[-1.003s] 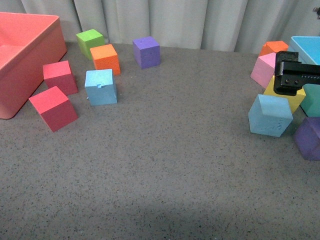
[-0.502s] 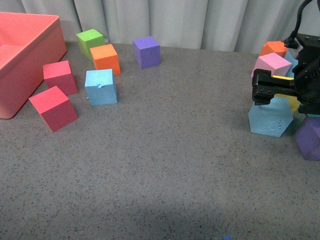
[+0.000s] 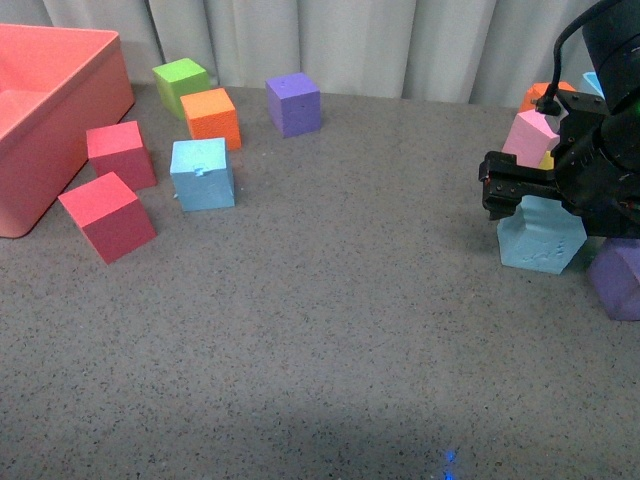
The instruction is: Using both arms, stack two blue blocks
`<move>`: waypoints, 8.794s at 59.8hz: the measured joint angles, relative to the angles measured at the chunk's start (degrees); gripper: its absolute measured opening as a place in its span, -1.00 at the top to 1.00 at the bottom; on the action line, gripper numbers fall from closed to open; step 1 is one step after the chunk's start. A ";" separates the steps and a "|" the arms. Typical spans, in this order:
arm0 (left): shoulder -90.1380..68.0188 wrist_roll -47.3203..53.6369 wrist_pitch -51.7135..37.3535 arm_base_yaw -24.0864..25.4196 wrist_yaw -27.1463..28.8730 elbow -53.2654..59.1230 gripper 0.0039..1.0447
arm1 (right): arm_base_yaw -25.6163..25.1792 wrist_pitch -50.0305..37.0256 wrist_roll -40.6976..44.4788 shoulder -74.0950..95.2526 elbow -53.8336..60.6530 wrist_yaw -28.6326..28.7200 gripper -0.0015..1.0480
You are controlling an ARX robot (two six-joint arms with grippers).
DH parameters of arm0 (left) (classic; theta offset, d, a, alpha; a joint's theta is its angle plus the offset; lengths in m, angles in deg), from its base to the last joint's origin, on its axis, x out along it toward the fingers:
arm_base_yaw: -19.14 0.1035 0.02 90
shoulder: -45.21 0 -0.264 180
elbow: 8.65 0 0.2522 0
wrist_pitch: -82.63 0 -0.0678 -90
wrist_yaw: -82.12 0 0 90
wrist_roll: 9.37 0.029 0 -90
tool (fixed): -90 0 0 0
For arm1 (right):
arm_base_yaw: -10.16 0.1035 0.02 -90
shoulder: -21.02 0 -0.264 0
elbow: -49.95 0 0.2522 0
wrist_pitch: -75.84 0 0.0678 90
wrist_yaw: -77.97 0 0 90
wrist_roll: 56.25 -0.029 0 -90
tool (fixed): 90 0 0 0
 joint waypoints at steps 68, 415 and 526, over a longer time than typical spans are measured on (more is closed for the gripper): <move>0.02 0.00 0.00 0.00 0.00 0.00 -0.88 | 12.81 6.21 1.18 6.64 -15.78 3.48 0.11; -127.60 -12.11 4.35 -12.72 9.09 -81.00 -0.88 | -6.29 -11.93 15.21 -126.40 73.94 1.51 -0.81; -132.10 -24.20 22.64 -34.60 16.39 -100.45 0.07 | -6.29 -11.93 15.21 -126.42 73.94 1.51 -0.81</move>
